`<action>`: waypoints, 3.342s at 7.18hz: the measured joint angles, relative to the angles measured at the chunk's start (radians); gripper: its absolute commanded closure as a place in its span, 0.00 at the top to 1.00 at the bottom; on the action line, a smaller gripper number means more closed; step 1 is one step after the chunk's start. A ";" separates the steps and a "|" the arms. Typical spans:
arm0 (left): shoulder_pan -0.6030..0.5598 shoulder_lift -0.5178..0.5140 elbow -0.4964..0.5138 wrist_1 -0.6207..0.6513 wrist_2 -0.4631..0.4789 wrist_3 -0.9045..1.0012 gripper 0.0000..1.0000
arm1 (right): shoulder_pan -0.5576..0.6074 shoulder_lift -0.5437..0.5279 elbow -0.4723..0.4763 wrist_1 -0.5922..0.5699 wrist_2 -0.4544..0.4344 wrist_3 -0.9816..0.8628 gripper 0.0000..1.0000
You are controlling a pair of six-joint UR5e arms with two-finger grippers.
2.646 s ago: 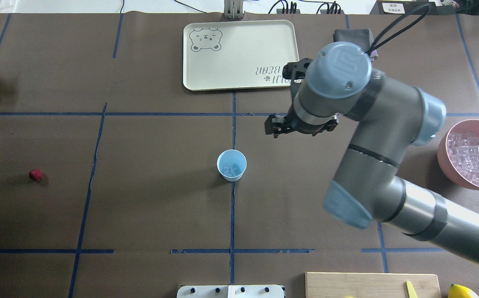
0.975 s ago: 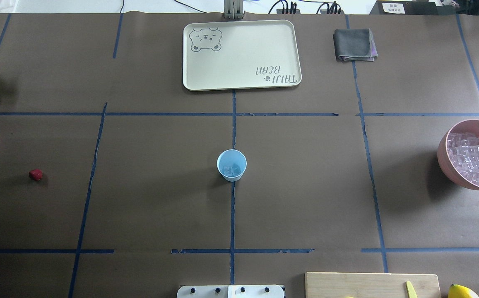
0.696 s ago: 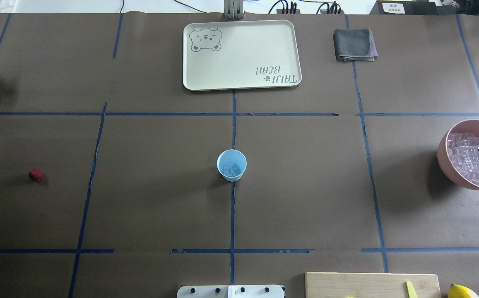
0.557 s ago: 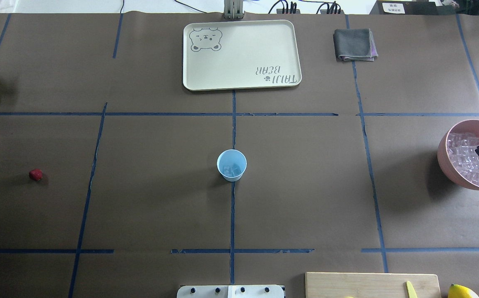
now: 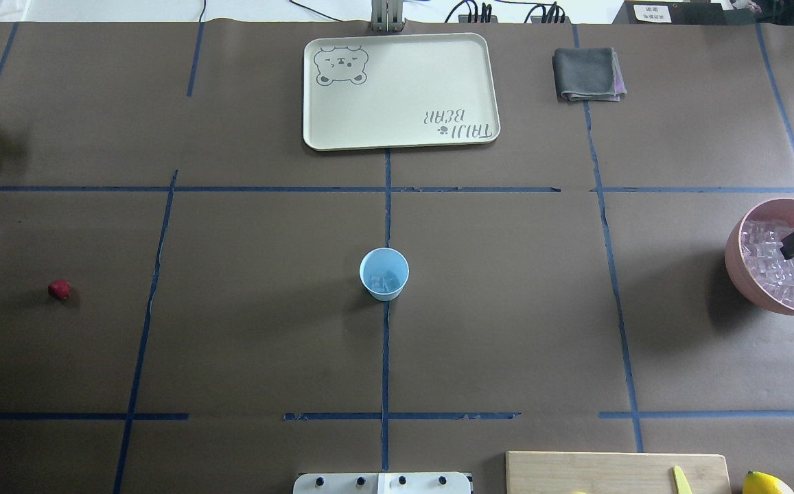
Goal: Mash ice and strawberries in cup
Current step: 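Grasp a third ice cube in the bowl with the right gripper, then carry the ice cube with the right gripper over the blue cup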
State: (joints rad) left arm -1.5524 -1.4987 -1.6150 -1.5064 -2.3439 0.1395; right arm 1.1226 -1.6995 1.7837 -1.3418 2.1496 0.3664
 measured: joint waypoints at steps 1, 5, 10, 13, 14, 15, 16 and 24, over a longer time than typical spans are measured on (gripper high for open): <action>0.000 0.000 0.000 0.000 0.000 0.000 1.00 | 0.000 0.000 -0.005 0.000 -0.001 0.011 0.75; 0.000 0.001 0.000 0.000 0.000 0.000 1.00 | 0.000 0.000 -0.021 0.001 -0.008 0.046 0.72; 0.001 0.002 0.001 0.000 0.000 0.000 1.00 | -0.002 0.012 -0.034 0.001 -0.027 0.048 0.68; 0.001 0.002 0.001 0.000 0.000 0.001 1.00 | -0.002 0.043 -0.063 0.001 -0.026 0.048 0.66; 0.003 0.002 0.001 0.000 0.000 0.000 1.00 | -0.002 0.045 -0.064 0.001 -0.025 0.048 0.66; 0.004 0.002 0.001 0.000 0.000 0.000 1.00 | -0.001 0.044 -0.063 0.001 -0.024 0.048 0.66; 0.004 0.002 0.000 0.000 0.000 0.000 1.00 | 0.000 0.043 -0.060 0.002 -0.024 0.048 0.64; 0.006 0.002 0.000 0.000 -0.002 0.001 1.00 | 0.004 0.036 -0.015 -0.015 -0.018 0.044 0.01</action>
State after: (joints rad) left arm -1.5462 -1.4972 -1.6153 -1.5063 -2.3455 0.1402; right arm 1.1268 -1.6634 1.7684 -1.3565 2.1320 0.4101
